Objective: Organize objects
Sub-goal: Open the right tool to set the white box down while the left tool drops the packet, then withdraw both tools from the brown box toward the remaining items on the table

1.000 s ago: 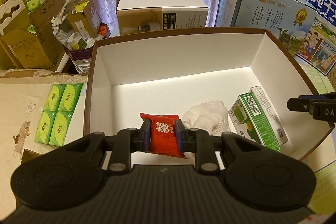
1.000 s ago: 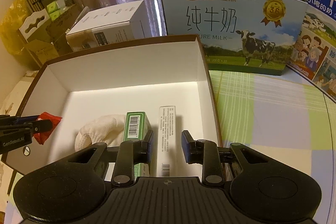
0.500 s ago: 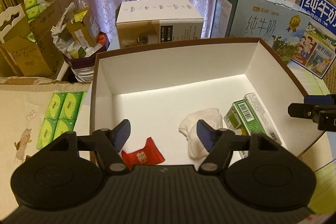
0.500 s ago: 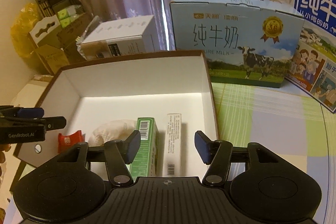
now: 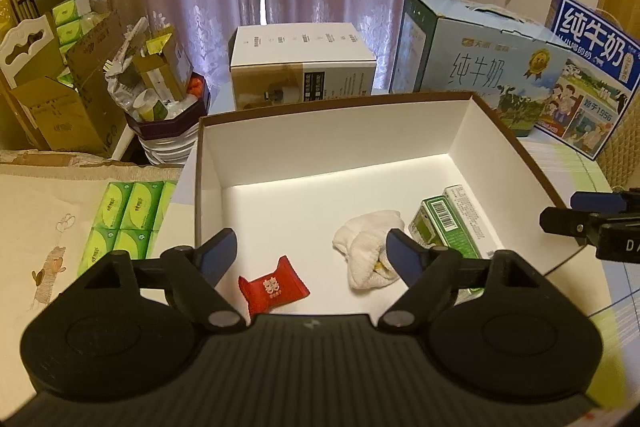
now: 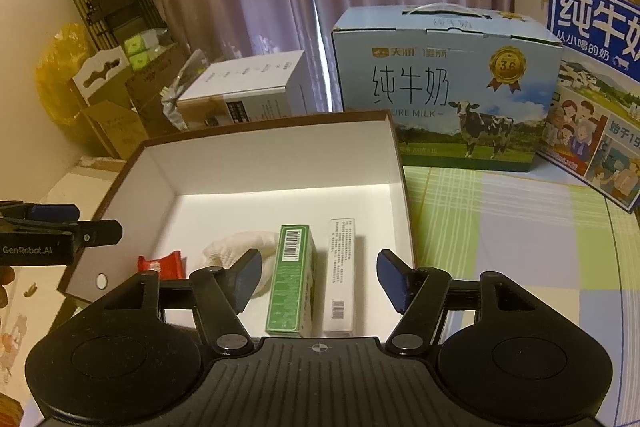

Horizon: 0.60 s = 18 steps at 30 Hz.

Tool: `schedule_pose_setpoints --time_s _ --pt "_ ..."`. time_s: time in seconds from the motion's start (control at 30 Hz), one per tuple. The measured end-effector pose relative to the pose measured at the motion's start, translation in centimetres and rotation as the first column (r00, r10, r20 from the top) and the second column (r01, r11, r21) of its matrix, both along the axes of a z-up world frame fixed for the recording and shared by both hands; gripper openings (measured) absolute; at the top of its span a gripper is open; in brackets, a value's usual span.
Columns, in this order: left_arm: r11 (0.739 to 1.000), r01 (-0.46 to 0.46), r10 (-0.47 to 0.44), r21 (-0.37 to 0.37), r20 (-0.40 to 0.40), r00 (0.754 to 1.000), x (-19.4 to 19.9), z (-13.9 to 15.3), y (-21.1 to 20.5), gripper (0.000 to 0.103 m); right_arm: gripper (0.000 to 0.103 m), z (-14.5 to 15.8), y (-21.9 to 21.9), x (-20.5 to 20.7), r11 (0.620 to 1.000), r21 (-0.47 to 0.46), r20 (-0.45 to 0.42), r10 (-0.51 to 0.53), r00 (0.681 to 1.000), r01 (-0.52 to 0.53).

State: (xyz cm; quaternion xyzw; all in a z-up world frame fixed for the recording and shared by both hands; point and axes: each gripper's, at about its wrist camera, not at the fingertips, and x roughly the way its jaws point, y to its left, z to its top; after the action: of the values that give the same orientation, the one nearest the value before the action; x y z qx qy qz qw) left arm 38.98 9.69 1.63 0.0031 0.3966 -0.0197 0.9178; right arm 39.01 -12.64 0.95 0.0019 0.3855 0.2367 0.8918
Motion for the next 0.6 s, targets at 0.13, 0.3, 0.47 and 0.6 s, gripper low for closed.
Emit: schedule_pose_setpoints --time_s 0.13,0.3,0.47,0.6 --pt "1.0 -0.013 0.013 -0.012 0.01 1.0 -1.4 0.8 0.2 0.082 0.062 0.7 -0.4 -1.2 1.0 0.021 0.01 0.002 1.0 -0.002" --pt "0.999 -0.023 0.024 -0.023 0.032 0.999 -3.5 2.0 0.5 0.082 0.062 1.5 -1.0 -2.8 0.998 0.055 0.021 0.001 1.0 -0.002" --pt "0.999 -0.039 0.04 -0.025 0.056 0.998 -5.9 2.9 0.9 0.082 0.063 1.7 -1.5 -4.6 0.997 0.08 0.014 0.01 1.0 -0.011" --pt "0.999 -0.041 0.042 -0.022 0.056 0.998 -7.7 3.0 1.2 0.082 0.063 1.4 -1.8 -6.2 0.996 0.084 -0.001 0.015 1.0 -0.015"
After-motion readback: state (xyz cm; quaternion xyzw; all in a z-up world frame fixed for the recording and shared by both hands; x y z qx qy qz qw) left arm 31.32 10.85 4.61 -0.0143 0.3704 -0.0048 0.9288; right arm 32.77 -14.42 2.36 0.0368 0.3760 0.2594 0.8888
